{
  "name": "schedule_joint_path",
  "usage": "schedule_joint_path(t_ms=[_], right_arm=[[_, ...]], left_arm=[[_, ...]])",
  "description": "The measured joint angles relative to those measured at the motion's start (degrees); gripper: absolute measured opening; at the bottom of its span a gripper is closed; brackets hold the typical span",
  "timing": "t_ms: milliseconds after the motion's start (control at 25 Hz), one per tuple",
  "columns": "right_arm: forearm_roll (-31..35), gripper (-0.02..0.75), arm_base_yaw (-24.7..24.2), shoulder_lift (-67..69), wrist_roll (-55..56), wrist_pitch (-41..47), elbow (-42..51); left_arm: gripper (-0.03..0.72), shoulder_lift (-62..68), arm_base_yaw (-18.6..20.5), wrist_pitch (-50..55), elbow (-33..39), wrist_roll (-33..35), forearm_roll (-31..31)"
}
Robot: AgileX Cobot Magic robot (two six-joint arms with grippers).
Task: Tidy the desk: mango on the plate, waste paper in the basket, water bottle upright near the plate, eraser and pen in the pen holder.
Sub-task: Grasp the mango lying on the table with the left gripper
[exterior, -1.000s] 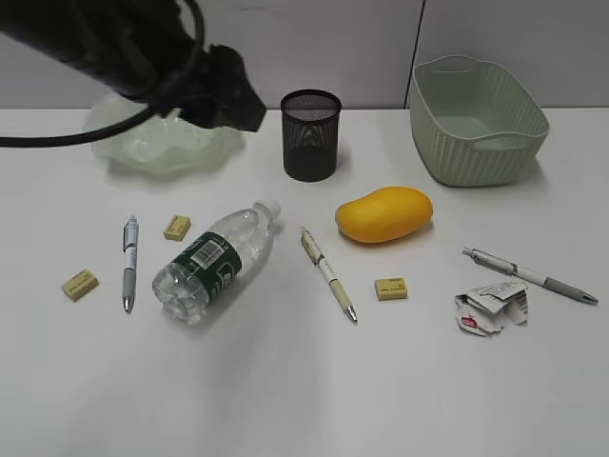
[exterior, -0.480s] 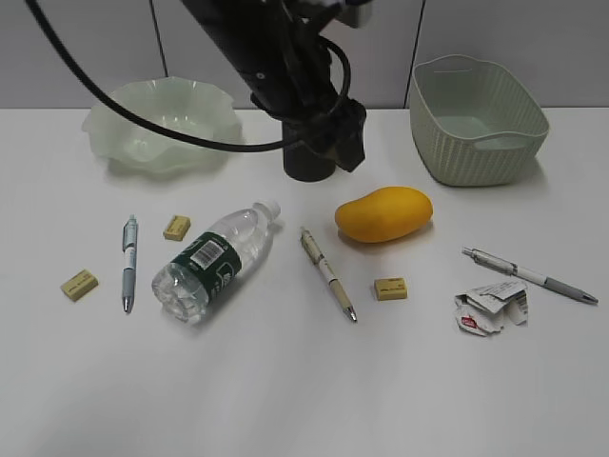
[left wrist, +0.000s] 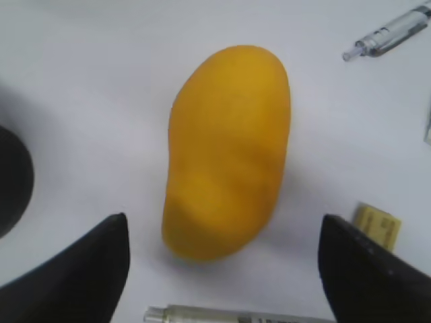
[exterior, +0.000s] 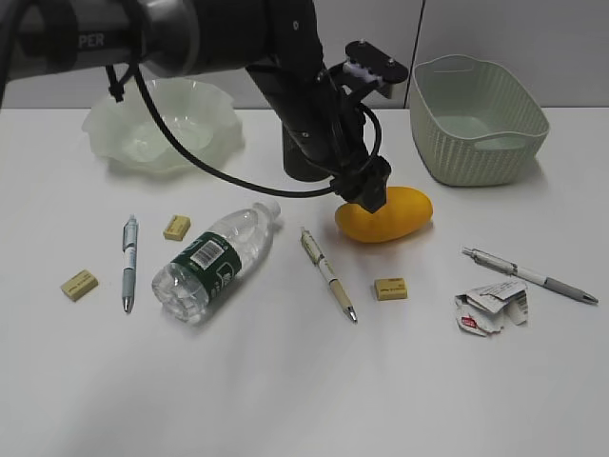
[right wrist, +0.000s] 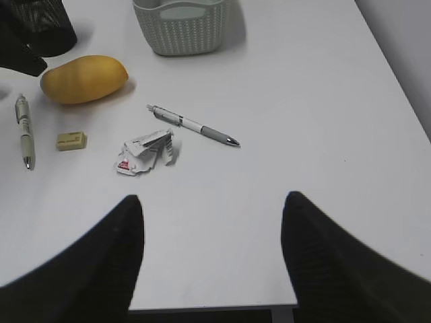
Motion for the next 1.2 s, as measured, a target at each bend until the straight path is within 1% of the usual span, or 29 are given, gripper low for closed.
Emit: schedule_joint_path(t_ms=[160, 520, 1040, 1120, 1200], right_arm=[[0.0, 0.510, 0.0, 0.0, 0.0, 0.0, 0.0], [0.0, 0.510, 0.0, 0.0, 0.0, 0.0, 0.0], [0.0, 0.510, 0.0, 0.0, 0.0, 0.0, 0.0], [0.0, 0.510, 0.0, 0.0, 0.0, 0.0, 0.0], [0.0, 0.510, 0.0, 0.0, 0.0, 0.0, 0.0]], left_arm=[[0.673, 2.1, 0.0, -3.2, -0.1, 3.5, -1.0], [0.673, 5.2, 0.0, -9.7, -0.4, 8.3, -1.1], [0.667, 8.4, 0.0, -11.9, -0.4, 8.8, -1.2], [0.650, 8.4, 0.0, -13.0, -0.4, 8.8, -1.2], [0.600, 8.4, 0.0, -13.6, -0.4, 8.8, -1.4]])
